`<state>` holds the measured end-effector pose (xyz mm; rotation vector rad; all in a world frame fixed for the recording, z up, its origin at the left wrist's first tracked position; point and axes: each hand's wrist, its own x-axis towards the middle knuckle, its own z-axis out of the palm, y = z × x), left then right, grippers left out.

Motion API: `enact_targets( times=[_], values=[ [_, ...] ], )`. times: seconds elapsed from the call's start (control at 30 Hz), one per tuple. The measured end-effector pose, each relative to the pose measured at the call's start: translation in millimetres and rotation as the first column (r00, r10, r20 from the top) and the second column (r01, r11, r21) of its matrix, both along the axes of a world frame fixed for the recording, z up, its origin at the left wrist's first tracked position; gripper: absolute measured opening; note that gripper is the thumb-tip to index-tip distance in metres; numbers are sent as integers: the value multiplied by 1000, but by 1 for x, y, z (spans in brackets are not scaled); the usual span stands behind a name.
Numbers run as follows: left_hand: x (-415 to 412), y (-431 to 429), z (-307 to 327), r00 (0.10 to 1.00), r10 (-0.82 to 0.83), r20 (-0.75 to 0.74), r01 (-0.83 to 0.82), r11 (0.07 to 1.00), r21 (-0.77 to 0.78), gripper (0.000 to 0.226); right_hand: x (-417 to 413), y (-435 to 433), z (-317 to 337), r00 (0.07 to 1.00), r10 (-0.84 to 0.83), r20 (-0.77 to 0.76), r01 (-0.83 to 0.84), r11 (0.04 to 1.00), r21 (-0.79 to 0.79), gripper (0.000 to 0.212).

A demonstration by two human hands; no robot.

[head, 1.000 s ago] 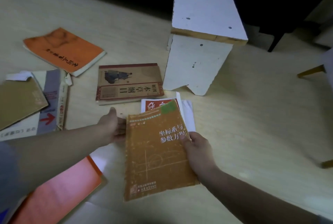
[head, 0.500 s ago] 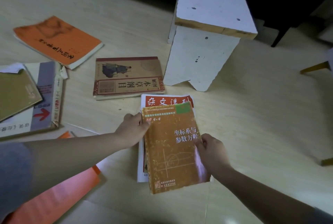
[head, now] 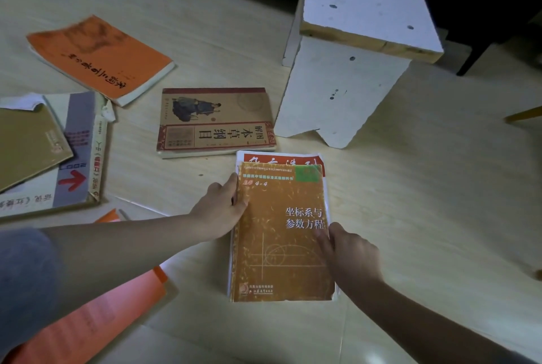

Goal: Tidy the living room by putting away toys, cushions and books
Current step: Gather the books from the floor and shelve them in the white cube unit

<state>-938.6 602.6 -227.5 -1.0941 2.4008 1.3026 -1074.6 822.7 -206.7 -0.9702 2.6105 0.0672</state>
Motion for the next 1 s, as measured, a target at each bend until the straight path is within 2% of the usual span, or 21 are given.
enact_targets(
  times=[0.2, 0.3, 0.4, 0.6, 0.77, 0.87, 1.0],
  values=[
    [3, 0, 0, 999, 2, -33, -2, 1000, -23, 54, -8, -6, 1, 1000, 5, -14, -5, 999, 37, 48],
    [5, 2, 3, 999, -4, -50, 3, 1000, -27, 45, -6, -6, 3, 999, -41, -27, 39, 996, -80, 46],
    [10, 1, 8, 998, -7, -67, 0, 995, -98, 32, -2, -17, 13, 999, -29, -44, 17, 966, -257, 32],
    [41, -22, 18, 992, 55, -110, -80, 967, -242, 30, 29, -64, 31, 981, 163, 108, -117, 932, -342, 14],
    [93, -58, 36, 977, 148, -153, -194, 915, -355, 25, 66, -109, 36, 897, 391, 205, -284, 866, -411, 15],
    [125, -76, 43, 965, 202, -168, -254, 877, -408, 24, 80, -136, 37, 845, 491, 213, -377, 829, -414, 17],
    [174, -105, 45, 966, 232, -113, -254, 786, -564, 20, 94, -178, 40, 778, 605, 167, -514, 767, -384, 15]
  ],
)
